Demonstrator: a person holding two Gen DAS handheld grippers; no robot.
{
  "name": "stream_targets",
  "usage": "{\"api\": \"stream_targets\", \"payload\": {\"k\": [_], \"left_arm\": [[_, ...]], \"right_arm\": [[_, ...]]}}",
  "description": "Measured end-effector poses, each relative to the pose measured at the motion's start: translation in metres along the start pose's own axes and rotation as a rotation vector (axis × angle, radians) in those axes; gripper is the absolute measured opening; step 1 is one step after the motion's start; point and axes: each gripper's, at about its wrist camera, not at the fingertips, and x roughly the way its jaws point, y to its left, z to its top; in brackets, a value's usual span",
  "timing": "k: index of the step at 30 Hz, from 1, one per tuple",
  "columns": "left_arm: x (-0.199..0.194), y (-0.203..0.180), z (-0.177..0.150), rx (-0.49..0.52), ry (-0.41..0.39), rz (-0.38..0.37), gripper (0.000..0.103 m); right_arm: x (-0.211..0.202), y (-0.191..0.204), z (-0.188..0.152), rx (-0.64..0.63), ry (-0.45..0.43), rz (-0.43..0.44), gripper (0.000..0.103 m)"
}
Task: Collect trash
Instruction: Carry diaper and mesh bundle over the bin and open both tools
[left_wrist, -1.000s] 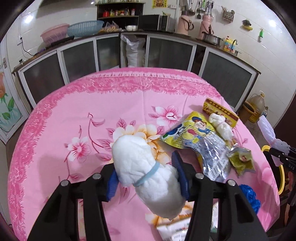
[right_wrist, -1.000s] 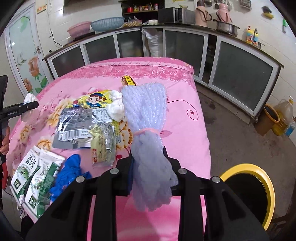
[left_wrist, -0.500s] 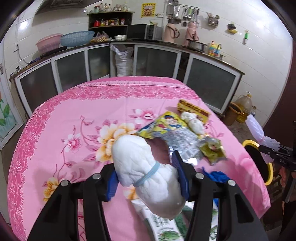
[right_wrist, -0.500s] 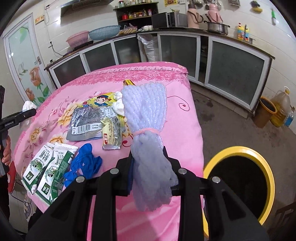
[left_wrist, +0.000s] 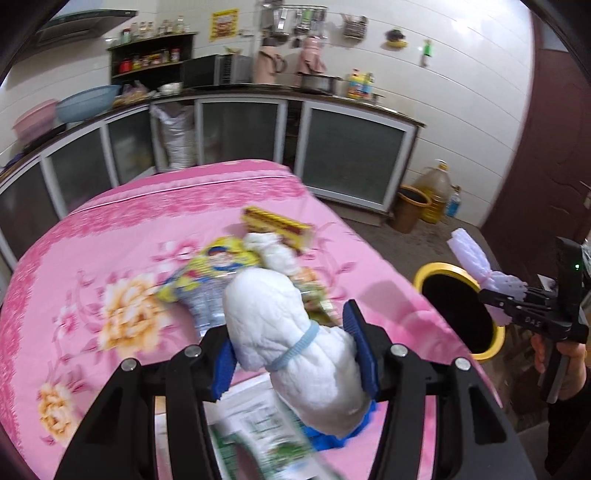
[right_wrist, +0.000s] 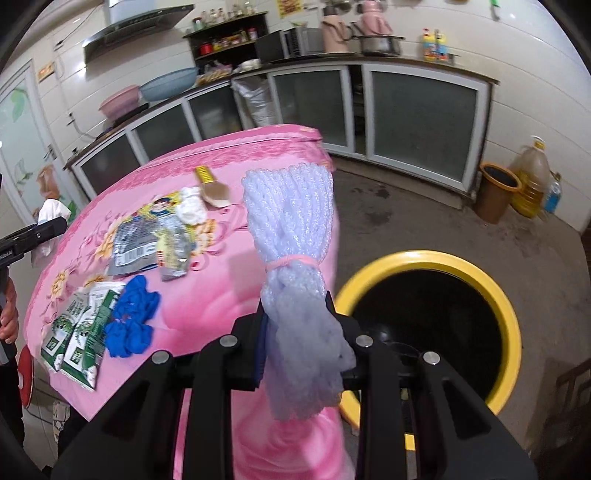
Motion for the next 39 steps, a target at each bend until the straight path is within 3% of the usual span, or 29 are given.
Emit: {"api": "stream_targets", "payload": {"k": [11, 19, 28, 39], "left_arm": [[0.056, -0.121, 0.022, 0.124, 0.048, -0.169, 0.051], [0.108, -0.185, 0.023, 0.159, 0.115, -0.248, 0.051], [0.158, -0.238, 0.017, 0.201, 0.183, -0.280, 0.051], [0.198, -0.265, 0.017, 0.207, 0.239, -0.301, 0.051]], "right_arm": [[-0.025, -0.075, -0.023, 0.097, -0.025, -0.122, 0.026], [-0.021, -0.108, -0.039, 0.137, -0.008, -0.180, 0.026], [-0.003, -0.131, -0.051, 0.177, 0.036, -0.184, 0.026], [0.016, -0.143, -0.054, 0.204, 0.079, -0.197, 0.026]]}}
